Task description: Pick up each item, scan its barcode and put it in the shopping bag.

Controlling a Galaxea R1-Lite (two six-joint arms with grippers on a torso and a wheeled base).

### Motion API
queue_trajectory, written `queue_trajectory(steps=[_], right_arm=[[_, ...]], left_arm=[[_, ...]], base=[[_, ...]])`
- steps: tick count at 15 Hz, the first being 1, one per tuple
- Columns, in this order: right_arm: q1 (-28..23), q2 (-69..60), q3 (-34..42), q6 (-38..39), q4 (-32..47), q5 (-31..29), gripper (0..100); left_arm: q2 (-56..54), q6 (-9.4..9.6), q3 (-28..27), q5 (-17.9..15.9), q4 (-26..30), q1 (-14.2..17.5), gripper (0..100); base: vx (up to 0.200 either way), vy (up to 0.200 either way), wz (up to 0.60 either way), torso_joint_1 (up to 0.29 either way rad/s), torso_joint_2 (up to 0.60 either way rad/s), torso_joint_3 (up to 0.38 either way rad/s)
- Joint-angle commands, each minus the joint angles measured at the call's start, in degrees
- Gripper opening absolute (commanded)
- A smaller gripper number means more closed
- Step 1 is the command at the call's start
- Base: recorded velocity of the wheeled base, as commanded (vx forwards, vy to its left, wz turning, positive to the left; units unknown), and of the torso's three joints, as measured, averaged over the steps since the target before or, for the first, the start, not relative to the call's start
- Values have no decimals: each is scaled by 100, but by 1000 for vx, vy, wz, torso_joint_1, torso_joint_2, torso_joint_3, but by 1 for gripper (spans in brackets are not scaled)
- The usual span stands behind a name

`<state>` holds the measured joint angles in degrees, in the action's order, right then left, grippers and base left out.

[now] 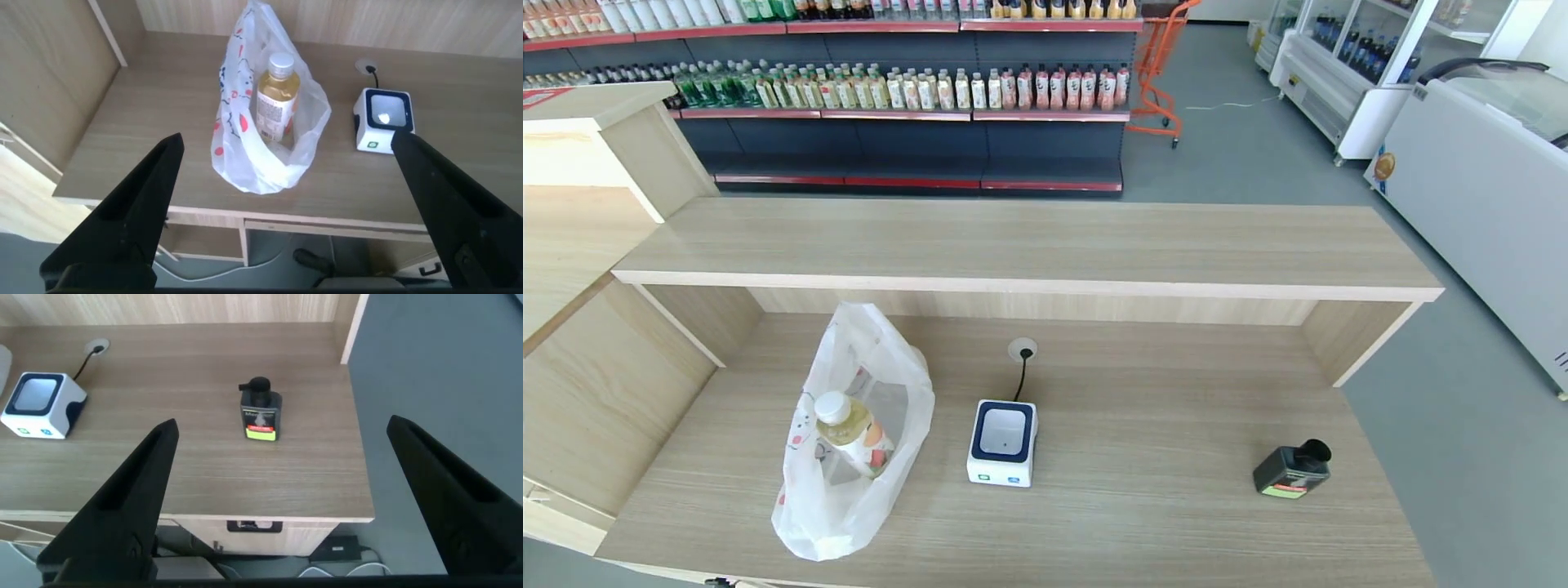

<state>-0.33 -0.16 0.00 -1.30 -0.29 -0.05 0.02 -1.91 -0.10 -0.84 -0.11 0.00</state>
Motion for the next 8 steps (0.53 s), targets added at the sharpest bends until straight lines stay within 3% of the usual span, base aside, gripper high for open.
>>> queue_trajectory(steps=[1,2,5,8], right_arm=[[-2,16,0,-1,3,5,100],[-2,16,0,-1,3,5,100],[7,16,0,-1,3,5,100],[-2,16,0,-1,-23,14,100]], left_arm=[[-2,33,1,-4,-7,0,100],[-2,86,1,-4,-7,0,100],[-2,104,1,-13,2,0,100],[-2,174,1,-4,2,0,100]], base=[[-200,0,0,-17,2,2],[-200,0,0,-12,-7,12],[0,0,0,0,0,0],[0,-200,0,-4,-7,2]])
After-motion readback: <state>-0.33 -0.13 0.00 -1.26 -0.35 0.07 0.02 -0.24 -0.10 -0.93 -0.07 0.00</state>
